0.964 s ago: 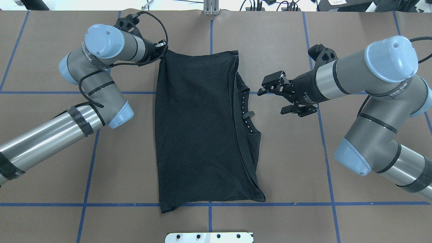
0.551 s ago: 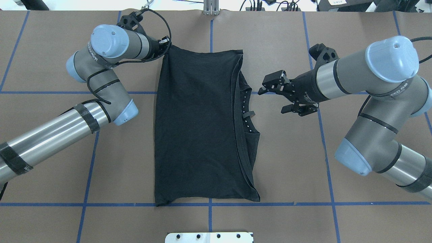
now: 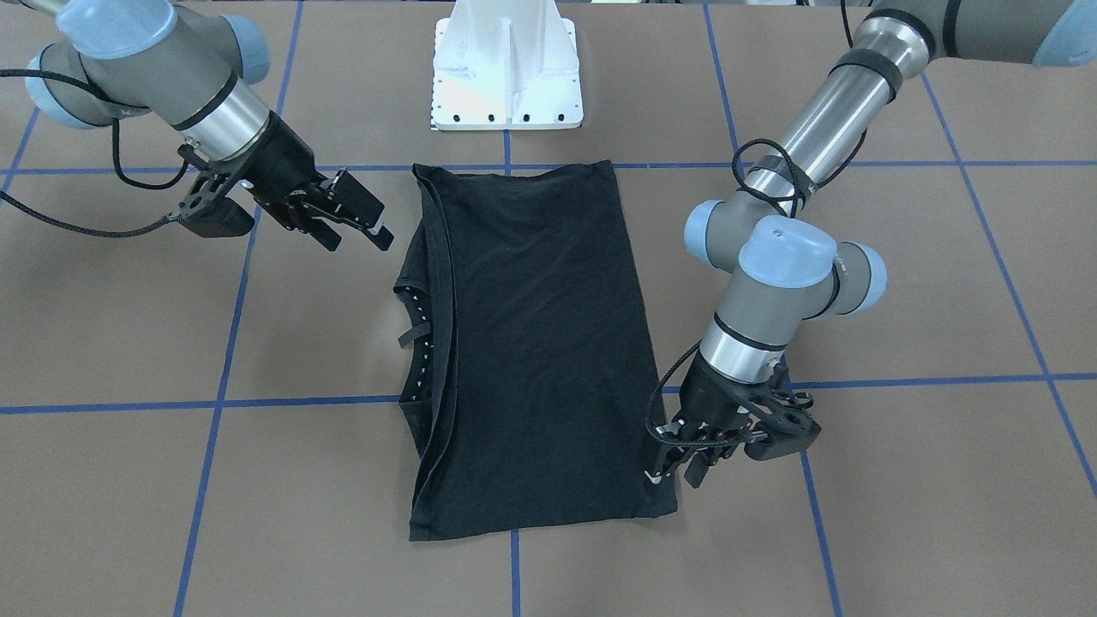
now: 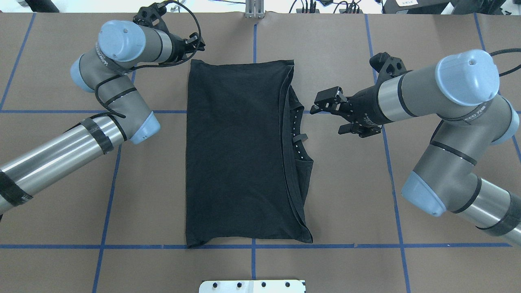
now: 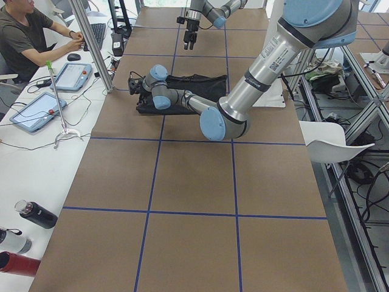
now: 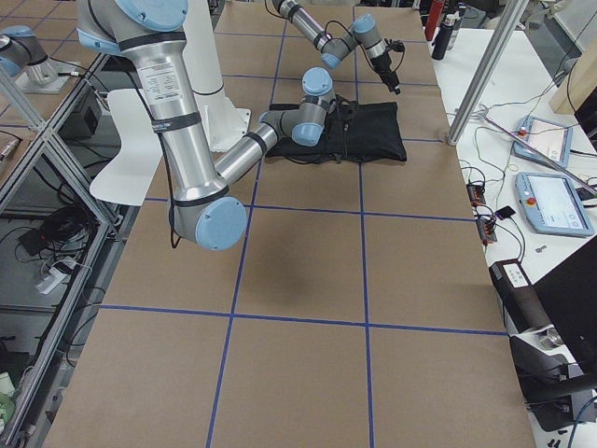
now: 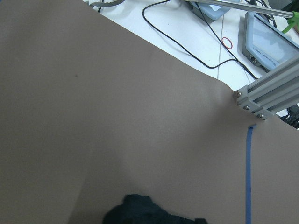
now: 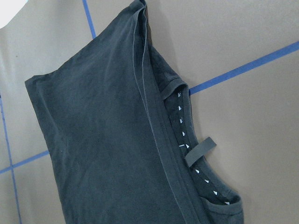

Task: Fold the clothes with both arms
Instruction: 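Release the shirt with the left gripper while the right gripper moves to its edge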

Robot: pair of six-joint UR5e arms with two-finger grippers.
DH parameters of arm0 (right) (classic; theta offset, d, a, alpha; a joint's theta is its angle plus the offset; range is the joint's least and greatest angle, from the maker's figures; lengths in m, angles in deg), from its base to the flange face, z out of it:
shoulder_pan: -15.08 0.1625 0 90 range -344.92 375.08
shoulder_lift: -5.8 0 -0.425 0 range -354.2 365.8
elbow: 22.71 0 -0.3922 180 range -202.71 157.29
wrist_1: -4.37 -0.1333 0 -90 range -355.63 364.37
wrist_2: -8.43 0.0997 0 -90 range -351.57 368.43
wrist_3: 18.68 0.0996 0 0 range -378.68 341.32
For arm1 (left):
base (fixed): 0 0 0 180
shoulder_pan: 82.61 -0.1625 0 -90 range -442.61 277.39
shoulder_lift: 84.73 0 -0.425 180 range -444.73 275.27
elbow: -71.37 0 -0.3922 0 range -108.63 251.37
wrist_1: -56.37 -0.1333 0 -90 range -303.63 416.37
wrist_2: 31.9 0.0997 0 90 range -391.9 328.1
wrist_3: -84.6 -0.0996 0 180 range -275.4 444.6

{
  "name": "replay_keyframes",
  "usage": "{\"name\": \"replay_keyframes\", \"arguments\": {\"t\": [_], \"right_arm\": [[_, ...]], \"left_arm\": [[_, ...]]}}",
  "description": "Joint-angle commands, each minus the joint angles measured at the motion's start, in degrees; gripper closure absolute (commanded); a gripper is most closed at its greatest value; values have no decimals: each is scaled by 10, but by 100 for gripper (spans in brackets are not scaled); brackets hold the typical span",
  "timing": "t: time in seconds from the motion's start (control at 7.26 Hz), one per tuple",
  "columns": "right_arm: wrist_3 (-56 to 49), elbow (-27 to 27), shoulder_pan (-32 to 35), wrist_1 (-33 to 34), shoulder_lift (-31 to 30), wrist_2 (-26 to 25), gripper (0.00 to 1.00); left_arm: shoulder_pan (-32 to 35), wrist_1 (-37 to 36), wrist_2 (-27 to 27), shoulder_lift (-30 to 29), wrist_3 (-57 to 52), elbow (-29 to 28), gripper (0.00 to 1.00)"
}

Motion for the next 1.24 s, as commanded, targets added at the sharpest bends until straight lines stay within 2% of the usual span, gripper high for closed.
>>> {"name": "replay_keyframes", "arguments": {"t": [0.0, 0.14, 0.55, 0.69, 0.83, 1.1], "right_arm": [[-64, 0, -60, 20, -1, -64, 0], [-93, 4, -93, 79, 4, -105, 0], [-238, 8, -182, 177, 19, -217, 0], [-272, 7, -196, 195, 22, -225, 0], [-310, 7, -218, 216, 26, -248, 0], [-344, 7, -234, 226, 33, -257, 0]], "left_arm": [[39, -27, -66, 42, -46, 54, 0], [44, -40, -74, 76, -50, 101, 0], [46, -125, -84, 158, -101, 248, 0], [46, -128, -87, 174, -103, 271, 0], [47, -128, -100, 175, -104, 275, 0], [48, -129, -108, 175, -104, 279, 0]]}}
